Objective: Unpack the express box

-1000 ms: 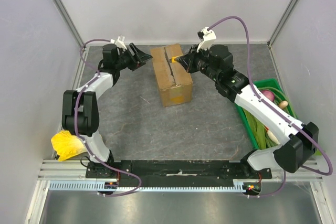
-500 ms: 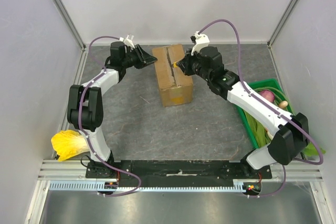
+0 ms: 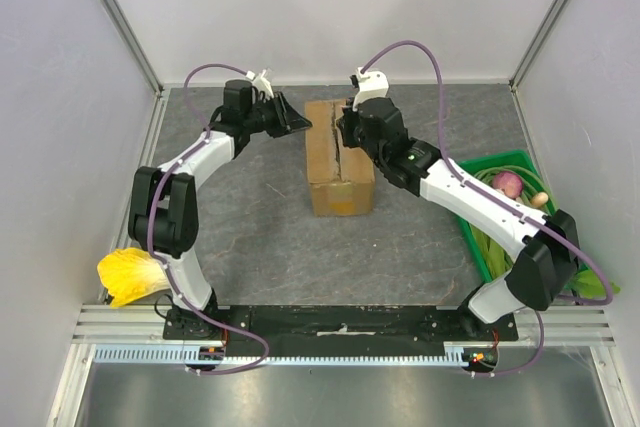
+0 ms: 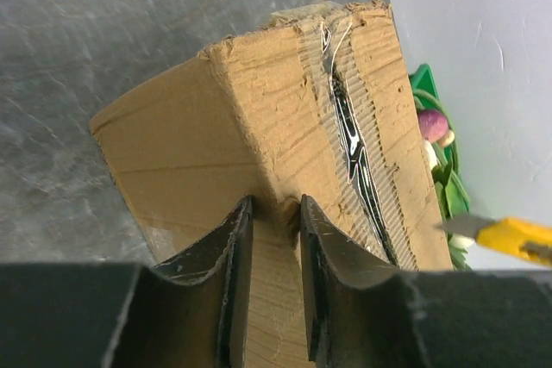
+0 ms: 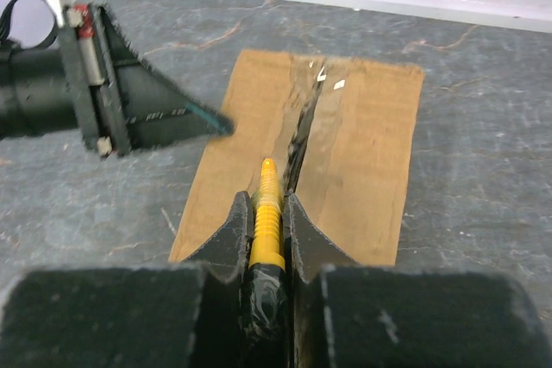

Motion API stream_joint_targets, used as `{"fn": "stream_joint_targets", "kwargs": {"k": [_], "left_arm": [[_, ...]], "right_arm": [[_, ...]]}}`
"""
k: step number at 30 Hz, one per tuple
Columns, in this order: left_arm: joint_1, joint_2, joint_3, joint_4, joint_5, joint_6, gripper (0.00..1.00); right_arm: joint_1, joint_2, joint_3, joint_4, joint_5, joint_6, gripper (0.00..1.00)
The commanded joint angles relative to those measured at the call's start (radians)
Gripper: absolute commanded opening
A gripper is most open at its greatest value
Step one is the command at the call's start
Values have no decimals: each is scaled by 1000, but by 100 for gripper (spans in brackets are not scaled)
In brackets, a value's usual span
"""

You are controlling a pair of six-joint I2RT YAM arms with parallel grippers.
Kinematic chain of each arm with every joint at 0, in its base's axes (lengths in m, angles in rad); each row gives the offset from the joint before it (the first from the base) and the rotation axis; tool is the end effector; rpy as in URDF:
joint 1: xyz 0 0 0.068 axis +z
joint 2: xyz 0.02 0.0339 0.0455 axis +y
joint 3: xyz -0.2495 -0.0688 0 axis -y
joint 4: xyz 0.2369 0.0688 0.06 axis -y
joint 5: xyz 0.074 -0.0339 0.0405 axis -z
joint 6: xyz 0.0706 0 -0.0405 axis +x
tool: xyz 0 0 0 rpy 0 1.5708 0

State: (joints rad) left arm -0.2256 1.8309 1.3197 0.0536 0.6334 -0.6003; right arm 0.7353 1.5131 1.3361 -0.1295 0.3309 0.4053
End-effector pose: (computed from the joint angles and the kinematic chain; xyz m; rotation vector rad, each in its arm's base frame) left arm 0.4171 -0.1386 0.2332 0.0294 2.1289 -1.1472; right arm 0.2999 0.2403 0.3375 -0.0817 1.8860 0.4776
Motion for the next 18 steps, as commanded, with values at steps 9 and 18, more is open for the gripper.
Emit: {"fn": "stream_joint_targets", "kwargs": {"k": [9,18], "left_arm": [[-37,-71,-34,-155,49,-75,57],[-38,-147,-86,-175,78,-130,68]], "right_arm": [[19,91,94,30,223,-13,0],[19,128,133,5,275,0,0]]}}
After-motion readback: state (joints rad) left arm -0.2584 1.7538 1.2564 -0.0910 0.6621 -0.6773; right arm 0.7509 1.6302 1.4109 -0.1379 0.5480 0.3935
